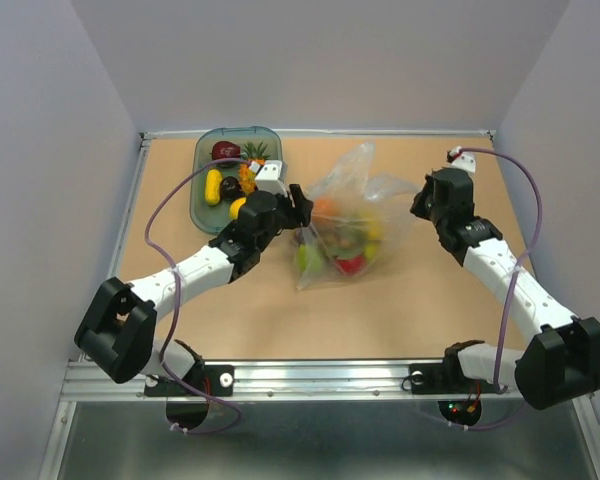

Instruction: Untie the knot of the plastic bag and take out the fruit

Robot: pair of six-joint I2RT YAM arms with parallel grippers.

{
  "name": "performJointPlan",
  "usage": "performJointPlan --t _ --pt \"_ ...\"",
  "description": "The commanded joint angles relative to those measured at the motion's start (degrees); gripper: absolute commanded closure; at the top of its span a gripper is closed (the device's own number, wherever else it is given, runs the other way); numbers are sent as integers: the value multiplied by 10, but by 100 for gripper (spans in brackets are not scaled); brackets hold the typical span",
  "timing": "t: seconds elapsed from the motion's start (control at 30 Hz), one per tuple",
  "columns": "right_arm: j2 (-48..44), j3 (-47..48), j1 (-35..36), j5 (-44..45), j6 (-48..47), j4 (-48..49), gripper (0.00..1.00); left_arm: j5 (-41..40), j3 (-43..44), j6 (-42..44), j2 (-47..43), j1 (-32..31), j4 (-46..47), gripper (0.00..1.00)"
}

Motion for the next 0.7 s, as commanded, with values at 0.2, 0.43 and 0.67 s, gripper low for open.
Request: performJointPlan --t 0.2,0.43,0.67 --pt "-81 -68 -3 -62 31 64 100 72 152 12 -9 -17 33 3" --pt "-96 -92 -1 -100 31 90 100 -51 290 46 81 -77 -80 2" --pt "-112 -104 2 -108 27 93 99 -124 418 73 194 -98 -154 2"
